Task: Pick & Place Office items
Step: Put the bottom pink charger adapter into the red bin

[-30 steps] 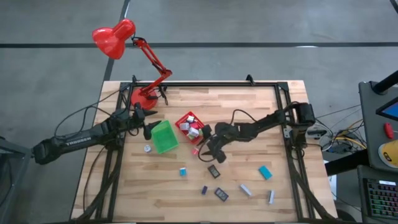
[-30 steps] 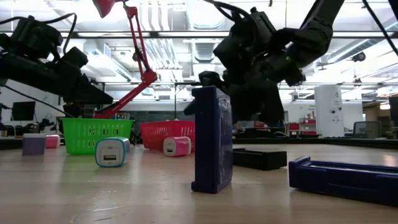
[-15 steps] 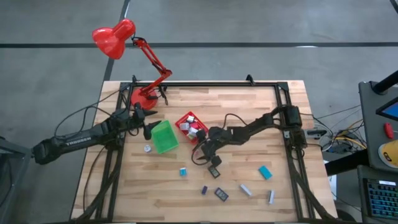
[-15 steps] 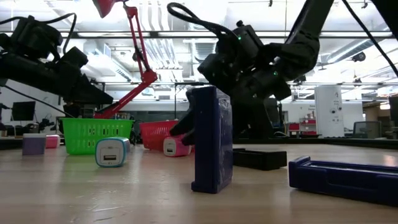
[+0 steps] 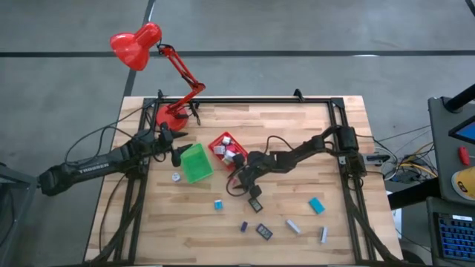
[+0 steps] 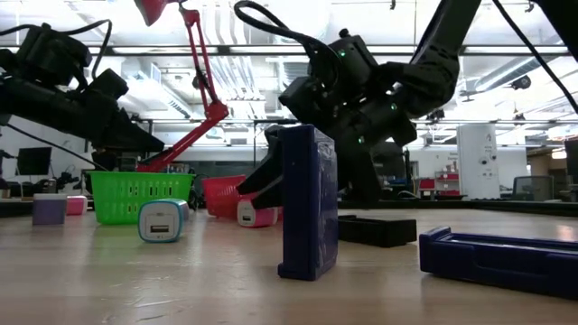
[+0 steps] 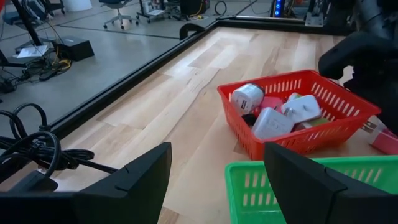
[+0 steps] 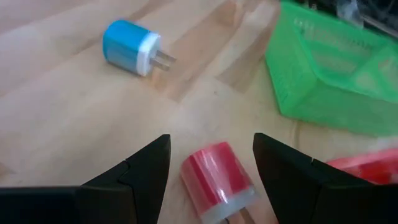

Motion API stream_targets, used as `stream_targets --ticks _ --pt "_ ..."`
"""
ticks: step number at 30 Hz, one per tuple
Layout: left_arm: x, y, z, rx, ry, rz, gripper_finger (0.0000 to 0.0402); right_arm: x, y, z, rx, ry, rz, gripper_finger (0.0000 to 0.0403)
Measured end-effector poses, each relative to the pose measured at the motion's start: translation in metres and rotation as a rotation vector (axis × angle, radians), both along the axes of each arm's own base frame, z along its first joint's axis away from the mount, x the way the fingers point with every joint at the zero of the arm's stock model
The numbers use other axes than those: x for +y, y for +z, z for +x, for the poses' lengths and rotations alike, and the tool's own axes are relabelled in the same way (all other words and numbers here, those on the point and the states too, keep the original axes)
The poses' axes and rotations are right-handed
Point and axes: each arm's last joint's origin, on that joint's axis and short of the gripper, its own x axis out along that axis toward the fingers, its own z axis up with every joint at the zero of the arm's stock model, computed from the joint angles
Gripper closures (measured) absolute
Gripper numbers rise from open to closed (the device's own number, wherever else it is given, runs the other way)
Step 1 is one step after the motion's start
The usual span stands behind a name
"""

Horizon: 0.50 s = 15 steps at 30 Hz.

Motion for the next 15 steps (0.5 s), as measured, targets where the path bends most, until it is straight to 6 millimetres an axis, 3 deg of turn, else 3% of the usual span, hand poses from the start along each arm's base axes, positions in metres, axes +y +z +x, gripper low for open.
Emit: stream_targets --ticks 15 --pt "0.0 0.0 0.0 0.0 0.0 0.0 0.0145 -0.0024 -0.0072 -0.0017 0.052 -0.059 0.004 0.0177"
